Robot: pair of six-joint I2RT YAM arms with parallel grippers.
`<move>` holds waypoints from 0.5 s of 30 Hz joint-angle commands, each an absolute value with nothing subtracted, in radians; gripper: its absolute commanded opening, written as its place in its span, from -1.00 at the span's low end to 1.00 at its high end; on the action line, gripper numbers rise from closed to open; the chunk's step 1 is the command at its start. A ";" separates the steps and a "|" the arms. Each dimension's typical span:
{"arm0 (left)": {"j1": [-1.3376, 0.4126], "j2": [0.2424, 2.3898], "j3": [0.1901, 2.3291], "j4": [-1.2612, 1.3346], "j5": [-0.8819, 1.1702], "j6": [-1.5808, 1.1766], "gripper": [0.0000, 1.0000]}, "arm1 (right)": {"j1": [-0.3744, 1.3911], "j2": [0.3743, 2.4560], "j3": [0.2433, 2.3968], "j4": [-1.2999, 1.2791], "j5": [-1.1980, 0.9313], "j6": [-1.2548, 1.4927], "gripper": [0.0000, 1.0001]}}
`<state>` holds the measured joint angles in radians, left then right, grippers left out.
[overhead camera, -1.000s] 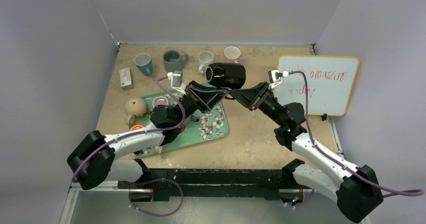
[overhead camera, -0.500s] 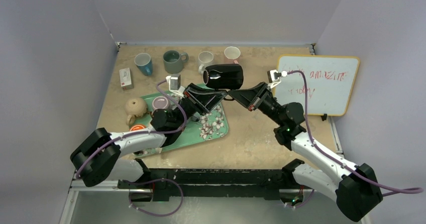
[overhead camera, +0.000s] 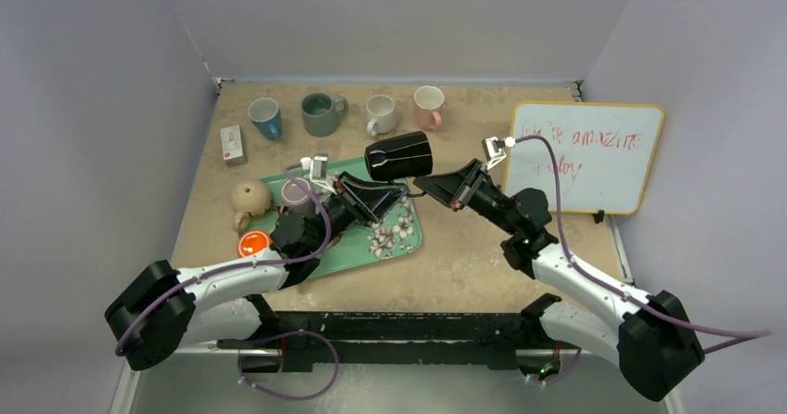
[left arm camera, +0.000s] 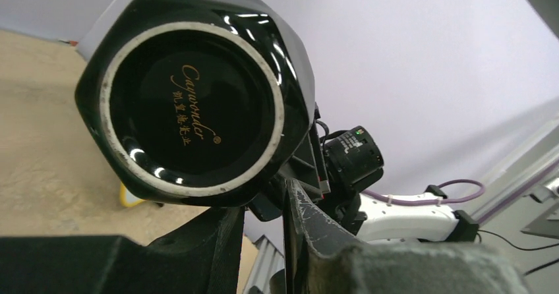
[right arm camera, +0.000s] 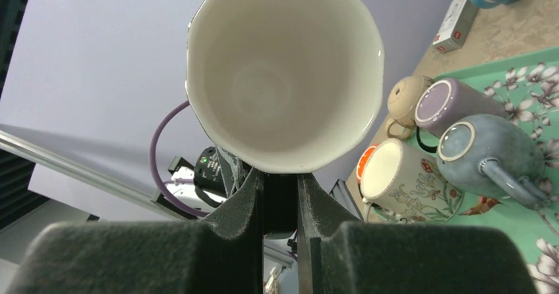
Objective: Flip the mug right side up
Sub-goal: Turn over the cup on the tray.
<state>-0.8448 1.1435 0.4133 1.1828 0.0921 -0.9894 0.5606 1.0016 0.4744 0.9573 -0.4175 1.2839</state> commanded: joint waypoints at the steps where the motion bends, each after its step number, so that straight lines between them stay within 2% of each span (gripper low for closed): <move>1: -0.842 1.103 0.411 1.060 0.065 -0.909 -0.51 | 0.547 0.997 0.478 1.189 -0.369 1.325 -1.00; 8: -0.843 1.069 0.419 0.934 0.036 -0.888 -0.29 | 0.545 1.024 0.437 1.217 -0.367 1.348 -1.00; 15: -0.843 1.068 0.447 0.796 0.044 -0.876 0.12 | 0.538 1.049 0.425 1.224 -0.342 1.381 -1.00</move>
<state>-0.8448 1.0775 0.4152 0.8951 0.0471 -0.9123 0.5476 1.0637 0.4068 1.0275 -0.3939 1.3308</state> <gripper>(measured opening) 0.517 0.170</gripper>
